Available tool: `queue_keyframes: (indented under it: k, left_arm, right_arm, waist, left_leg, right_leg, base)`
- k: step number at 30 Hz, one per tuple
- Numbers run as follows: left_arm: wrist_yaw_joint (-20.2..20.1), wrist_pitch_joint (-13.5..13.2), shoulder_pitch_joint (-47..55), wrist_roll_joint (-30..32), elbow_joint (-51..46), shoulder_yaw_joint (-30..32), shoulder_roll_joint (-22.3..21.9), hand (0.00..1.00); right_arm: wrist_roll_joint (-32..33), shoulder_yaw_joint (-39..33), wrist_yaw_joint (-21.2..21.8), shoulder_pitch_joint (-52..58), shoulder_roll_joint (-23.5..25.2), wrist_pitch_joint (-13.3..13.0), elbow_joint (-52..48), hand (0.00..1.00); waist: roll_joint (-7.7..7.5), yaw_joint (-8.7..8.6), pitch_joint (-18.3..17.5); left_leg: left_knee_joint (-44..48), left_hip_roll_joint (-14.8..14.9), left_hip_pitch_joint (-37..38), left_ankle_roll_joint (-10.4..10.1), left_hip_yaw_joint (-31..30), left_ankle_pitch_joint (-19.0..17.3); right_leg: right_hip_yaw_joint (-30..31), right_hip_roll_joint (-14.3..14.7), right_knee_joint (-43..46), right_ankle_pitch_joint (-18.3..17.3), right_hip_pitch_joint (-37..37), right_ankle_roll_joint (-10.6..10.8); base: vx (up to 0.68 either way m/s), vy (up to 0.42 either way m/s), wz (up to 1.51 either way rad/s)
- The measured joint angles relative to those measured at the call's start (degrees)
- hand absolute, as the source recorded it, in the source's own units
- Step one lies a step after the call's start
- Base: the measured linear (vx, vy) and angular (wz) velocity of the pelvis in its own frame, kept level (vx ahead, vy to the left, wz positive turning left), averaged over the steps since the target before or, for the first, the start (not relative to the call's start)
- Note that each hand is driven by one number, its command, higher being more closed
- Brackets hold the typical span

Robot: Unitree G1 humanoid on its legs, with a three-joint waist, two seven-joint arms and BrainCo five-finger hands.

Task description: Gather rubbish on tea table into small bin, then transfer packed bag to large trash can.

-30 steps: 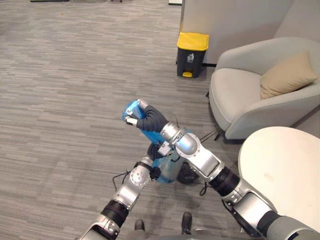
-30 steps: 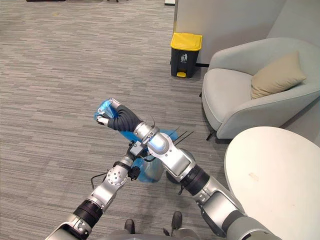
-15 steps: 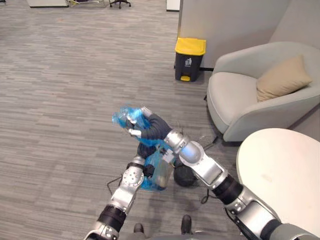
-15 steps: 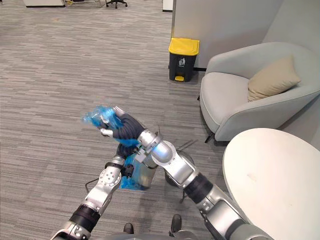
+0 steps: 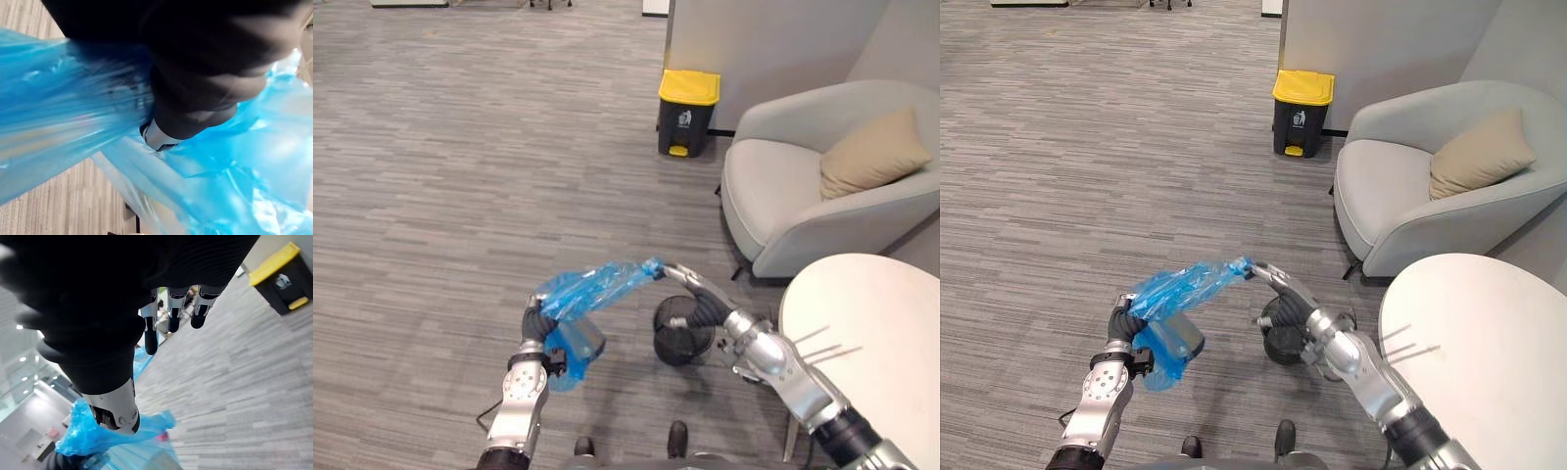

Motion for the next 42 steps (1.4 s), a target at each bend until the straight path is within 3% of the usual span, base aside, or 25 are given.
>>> queue_keyframes:
  k: [5, 8, 15, 19, 21, 22, 23, 25, 28, 31, 32, 33, 34, 35, 37, 39, 40, 41, 42]
  left_arm:
    - [-3.93, 1.12, 3.03, -1.99, 7.09, 4.04, -0.04, 1.0]
    - [-5.96, 1.7, 4.55, -2.39, 11.1, 6.26, -0.04, 1.0]
    - [-8.67, 2.85, 6.58, -2.66, 15.92, 8.95, -0.04, 1.0]
    - [-8.65, 3.0, 5.67, -3.23, 17.04, 9.07, -0.04, 1.0]
    - [-8.59, 3.0, 4.85, -3.22, 17.05, 8.99, -0.06, 1.0]
    - [-8.6, 3.0, 4.79, -3.21, 17.05, 8.87, -0.08, 1.0]
    - [-8.52, 2.99, 4.26, -3.19, 17.05, 8.89, -0.05, 1.0]
    - [-8.31, 2.99, 4.56, -3.13, 17.16, 9.08, 0.31, 1.0]
    - [-8.18, 2.98, 4.43, -3.03, 17.23, 9.09, 1.38, 1.0]
    - [-8.27, 2.99, 5.3, -2.99, 16.44, 9.02, 1.36, 1.0]
    - [-8.26, 2.99, 5.54, -2.93, 15.61, 8.6, 1.4, 1.0]
    - [-8.27, 3.01, 5.64, -2.92, 14.93, 8.09, 1.47, 1.0]
    - [-8.23, 2.98, 5.78, -2.69, 13.17, 7.27, 1.97, 1.0]
    - [-8.06, 2.85, 5.45, -2.56, 12.33, 6.51, 3.7, 1.0]
    - [-7.25, 2.87, 5.07, -2.49, 12.35, 6.33, 4.87, 1.0]
    - [-7.18, 2.88, 3.89, -2.48, 12.54, 5.74, 4.76, 1.0]
    - [-7.19, 2.87, 2.07, -2.46, 13.36, 5.63, 4.16, 1.0]
    - [-7.14, 2.82, 1.07, -2.36, 13.84, 5.59, 4.07, 1.0]
    - [-7.15, 2.75, 0.77, -2.24, 13.93, 5.59, 4.12, 1.0]
  right_arm:
    - [3.98, -12.08, -0.17, 4.27, 6.4, 3.53, 16.61, 0.0]
    - [4.7, -17.41, -0.37, 5.3, 7.62, 4.18, 24.58, 0.0]
    - [11.07, -23.64, -1.64, 6.5, 7.76, 6.09, 31.15, 0.0]
    - [14.12, -26.23, -3.08, 5.86, 7.79, 6.23, 32.45, 0.0]
    - [15.15, -28.19, -4.46, 5.33, 8.34, 6.25, 32.44, 0.0]
    - [15.15, -28.52, -4.92, 5.18, 8.28, 6.25, 32.43, 0.0]
    - [15.14, -29.58, -5.41, 4.67, 8.23, 6.28, 32.43, 0.0]
    - [15.1, -29.43, -5.47, 3.24, 8.52, 6.34, 32.43, 0.0]
    - [15.0, -29.38, -5.49, 0.67, 9.51, 6.34, 32.41, 0.0]
    - [14.61, -29.31, -5.62, 0.01, 9.43, 6.34, 31.66, 0.0]
    - [14.6, -29.23, -5.7, 0.49, 9.43, 6.45, 31.61, 0.0]
    - [14.59, -29.07, -5.83, 0.89, 9.44, 6.51, 31.51, 0.0]
    - [14.6, -28.65, -6.08, 1.82, 9.88, 6.58, 30.87, 0.0]
    - [14.6, -27.56, -6.19, 2.69, 10.82, 6.66, 30.66, 0.0]
    - [14.6, -26.81, -6.19, 2.62, 11.33, 6.68, 30.19, 0.0]
    - [14.61, -26.77, -6.39, 2.07, 10.69, 6.2, 29.35, 0.0]
    - [14.62, -26.73, -6.38, 1.04, 9.78, 6.26, 29.52, 0.0]
    - [14.61, -26.74, -6.44, 1.14, 9.39, 6.27, 29.49, 0.0]
    - [14.61, -26.75, -6.47, 1.37, 9.32, 6.26, 29.5, 0.0]
  waist:
    - [0.03, -0.22, -0.01]
    - [0.26, -0.24, -0.12]
    - [0.95, -0.48, -0.15]
    - [2.09, -1.6, 1.17]
    - [2.21, -1.78, 1.45]
    - [1.96, -1.8, 1.74]
    - [2.69, -1.47, 2.21]
    - [2.13, -0.98, 2.81]
    - [1.27, 0.04, 3.74]
    - [0.94, -0.22, 3.97]
    - [0.88, -0.39, 4.28]
    - [1.04, -0.48, 4.5]
    - [0.9, -1.42, 5.2]
    - [0.97, -1.91, 5.86]
    - [0.11, -2.31, 6.31]
    - [0.81, -3.26, 6.96]
    - [2.36, -3.56, 8.12]
    - [1.9, -3.59, 8.06]
    - [1.78, -3.68, 8.19]
  left_leg:
    - [-0.13, -0.46, -0.5, 0.31, -0.94, -0.21]
    - [-0.22, -0.73, -0.65, 0.3, -1.44, -0.57]
    - [-0.72, -1.37, -0.8, 0.51, -3.15, -0.3]
    - [2.35, -2.33, -4.93, 1.25, -6.26, -0.8]
    - [4.6, -0.84, -6.99, 4.31, 2.12, -3.18]
    - [4.9, -0.31, -7.2, 4.42, 4.59, -3.26]
    - [5.33, 0.08, -7.25, 4.21, 7.1, -3.13]
    - [6.59, -0.17, -7.6, 3.37, 7.11, -3.09]
    - [11.51, -0.97, -8.14, 3.39, 7.33, -6.58]
    - [19.8, -1.77, -10.47, 4.18, 6.79, -13.98]
    - [22.2, -2.62, -10.09, 4.73, 5.4, -16.67]
    - [22.88, -2.87, -9.61, 4.91, 4.87, -17.68]
    - [23.72, -3.15, -7.47, 5.33, 2.91, -19.38]
    - [23.95, -2.78, -5.81, 5.76, 1.57, -20.69]
    - [21.39, -2.51, -2.09, 5.62, 0.69, -21.3]
    - [17.21, -1.93, 1.79, 5.56, 0.16, -21.26]
    - [15.03, -0.46, 4.76, 5.37, 0.32, -21.16]
    - [13.87, -0.29, 7.03, 4.0, 0.66, -20.81]
    - [13.54, -0.79, 8.06, 2.38, 0.84, -21.0]
  right_leg:
    - [-1.12, -0.55, -0.02, -0.42, 0.02, -0.05]
    - [-1.54, -1.01, -0.02, -0.55, 0.04, 0.1]
    - [-3.77, -1.51, 0.0, -1.45, 0.77, 0.65]
    - [-9.27, -3.36, 2.79, -3.93, 0.23, 1.17]
    - [-12.26, -4.95, 3.97, -5.1, -0.25, 2.12]
    - [-12.5, -5.37, 4.37, -5.56, -0.36, 2.54]
    - [-13.16, -6.27, 5.5, -6.4, -0.42, 3.28]
    - [-13.1, -6.96, 6.11, -6.9, -0.41, 3.87]
    - [-12.6, -8.85, 8.17, -8.32, -0.36, 5.06]
    - [-12.11, -12.93, 18.89, -14.55, -2.63, 7.48]
    - [-10.59, -15.44, 27.61, -16.41, -4.89, 6.78]
    - [-9.05, -16.51, 33.14, -16.3, -6.62, 6.46]
    - [-4.15, -17.48, 44.53, -15.92, -10.85, 5.43]
    - [-0.35, -15.58, 51.63, -19.9, -13.92, 5.83]
    - [0.22, -11.99, 53.36, -23.68, -18.27, 3.14]
    - [-2.96, -9.35, 50.3, -24.21, -23.67, 1.38]
    - [-7.1, -7.27, 42.99, -22.39, -25.79, -0.23]
    - [-11.88, -5.77, 32.76, -16.48, -26.5, -1.92]
    - [-13.27, -5.31, 29.07, -10.65, -26.47, -4.93]
  base:
    - [-0.01, 0.02, 0.11]
    - [0.01, 0.02, 0.07]
    - [0.03, 0.008, 0.17]
    - [0.01, 0.026, 0.68]
    - [0.04, 0.05, 0.73]
    - [0.13, 0.067, 0.63]
    - [0.12, 0.078, 0.36]
    - [0.12, 0.089, 0.12]
    - [0.21, 0.107, -0.01]
    - [0.26, 0.17, 0.08]
    - [0.23, 0.126, 0.27]
    - [0.34, 0.168, 0.53]
    - [0.4, 0.081, 0.75]
    - [0.42, 0.035, 0.76]
    - [0.45, -0.054, 0.43]
    - [0.5, -0.081, 0.29]
    - [0.67, -0.132, 0.31]
    - [0.56, -0.114, 0.29]
    - [0.6, -0.105, 0.28]
